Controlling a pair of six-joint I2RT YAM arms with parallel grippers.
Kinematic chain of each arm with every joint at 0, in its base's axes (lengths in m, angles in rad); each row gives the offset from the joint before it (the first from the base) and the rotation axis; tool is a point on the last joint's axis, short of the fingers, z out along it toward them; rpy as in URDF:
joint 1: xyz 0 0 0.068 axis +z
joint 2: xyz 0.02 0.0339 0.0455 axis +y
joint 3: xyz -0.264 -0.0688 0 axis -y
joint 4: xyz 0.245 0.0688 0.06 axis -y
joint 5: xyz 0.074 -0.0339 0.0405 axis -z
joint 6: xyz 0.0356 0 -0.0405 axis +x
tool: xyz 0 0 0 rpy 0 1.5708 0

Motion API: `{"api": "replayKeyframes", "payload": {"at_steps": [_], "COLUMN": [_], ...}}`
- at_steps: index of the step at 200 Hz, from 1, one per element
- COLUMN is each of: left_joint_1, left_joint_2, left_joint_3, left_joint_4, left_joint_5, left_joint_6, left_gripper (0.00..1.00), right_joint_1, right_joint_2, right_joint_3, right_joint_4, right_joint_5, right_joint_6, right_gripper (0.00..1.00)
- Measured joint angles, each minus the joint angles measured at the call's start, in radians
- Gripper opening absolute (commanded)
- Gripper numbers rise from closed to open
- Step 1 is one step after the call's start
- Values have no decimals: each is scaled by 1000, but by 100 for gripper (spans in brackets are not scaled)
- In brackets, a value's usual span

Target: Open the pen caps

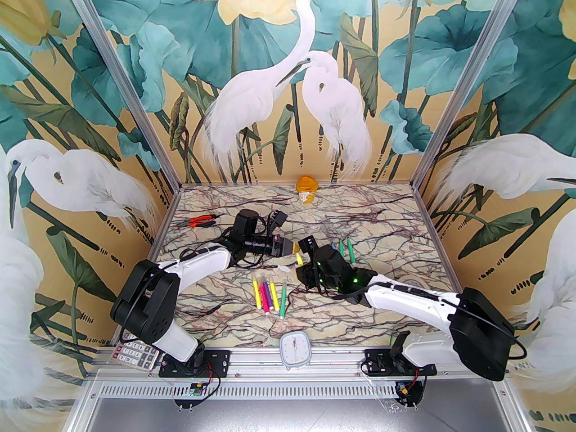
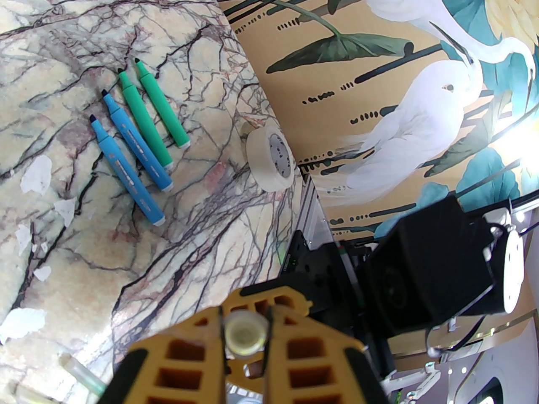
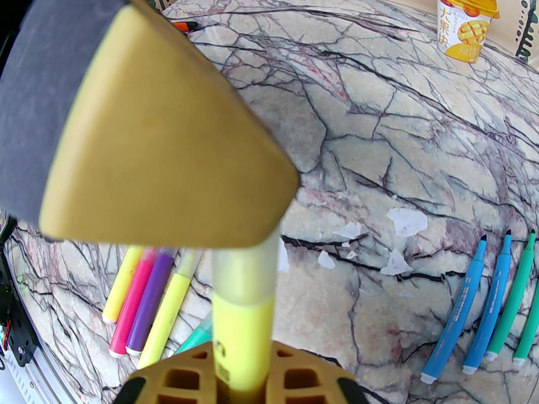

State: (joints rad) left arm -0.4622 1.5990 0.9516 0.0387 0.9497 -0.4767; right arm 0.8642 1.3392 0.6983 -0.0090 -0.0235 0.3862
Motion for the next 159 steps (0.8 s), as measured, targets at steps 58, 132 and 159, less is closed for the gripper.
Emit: {"api": "replayKeyframes", "payload": {"at_steps": [58, 132, 159], "left_joint_1": [40, 172, 171], "left_joint_2": [0, -27, -35], "left_joint_3": [42, 145, 191], "left_joint_4": [-102, -174, -312], "left_joint_5": [19, -125, -264], "left_joint_6": [-10, 8, 76], "left_gripper": [0, 0, 0], "right_joint_1": [-2, -2, -2], "right_joint_2": [-6, -12, -19], "right_joint_3": [-18, -119, -119], "right_joint_4": [67, -56, -61], "right_joint_5": [-2, -19, 13], "right_joint_6": [-26, -47, -45], "right_gripper": [0, 0, 0]}}
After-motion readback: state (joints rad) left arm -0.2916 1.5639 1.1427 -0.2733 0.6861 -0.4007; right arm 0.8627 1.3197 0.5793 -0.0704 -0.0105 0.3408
